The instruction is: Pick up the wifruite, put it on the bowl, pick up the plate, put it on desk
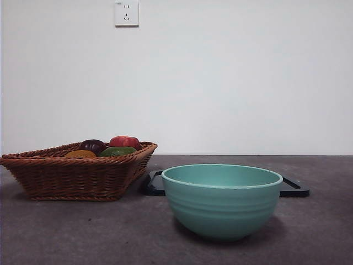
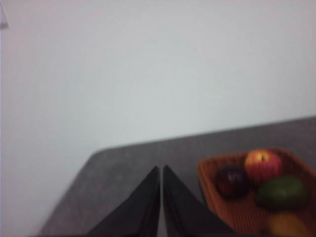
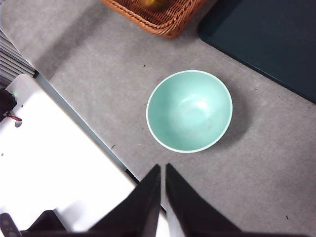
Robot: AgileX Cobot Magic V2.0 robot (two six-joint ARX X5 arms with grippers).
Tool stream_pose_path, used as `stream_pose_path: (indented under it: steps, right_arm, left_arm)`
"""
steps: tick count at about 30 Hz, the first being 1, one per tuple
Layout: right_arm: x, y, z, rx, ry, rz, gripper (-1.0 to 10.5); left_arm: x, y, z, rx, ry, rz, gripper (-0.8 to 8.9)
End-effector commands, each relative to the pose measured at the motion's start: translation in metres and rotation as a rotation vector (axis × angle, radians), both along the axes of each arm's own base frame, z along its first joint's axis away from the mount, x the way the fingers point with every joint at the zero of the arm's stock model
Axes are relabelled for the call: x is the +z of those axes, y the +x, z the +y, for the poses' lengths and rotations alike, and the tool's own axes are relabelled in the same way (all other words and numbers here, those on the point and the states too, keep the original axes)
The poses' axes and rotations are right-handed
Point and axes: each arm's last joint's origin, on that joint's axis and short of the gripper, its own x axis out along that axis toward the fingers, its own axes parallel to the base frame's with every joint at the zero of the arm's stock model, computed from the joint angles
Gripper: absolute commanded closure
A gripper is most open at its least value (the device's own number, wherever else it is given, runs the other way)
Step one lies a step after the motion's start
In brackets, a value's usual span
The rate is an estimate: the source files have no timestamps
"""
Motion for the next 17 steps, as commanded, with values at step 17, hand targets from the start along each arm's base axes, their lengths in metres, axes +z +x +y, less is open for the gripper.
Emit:
stream_pose_path:
  steps: [17]
  right_arm:
    - [0.004, 0.001, 0.002, 0.016, 0.007, -0.018, 9.4]
  left_arm:
    - [-0.080, 0.010, 0.001, 0.007, -0.038, 0.265, 8.05]
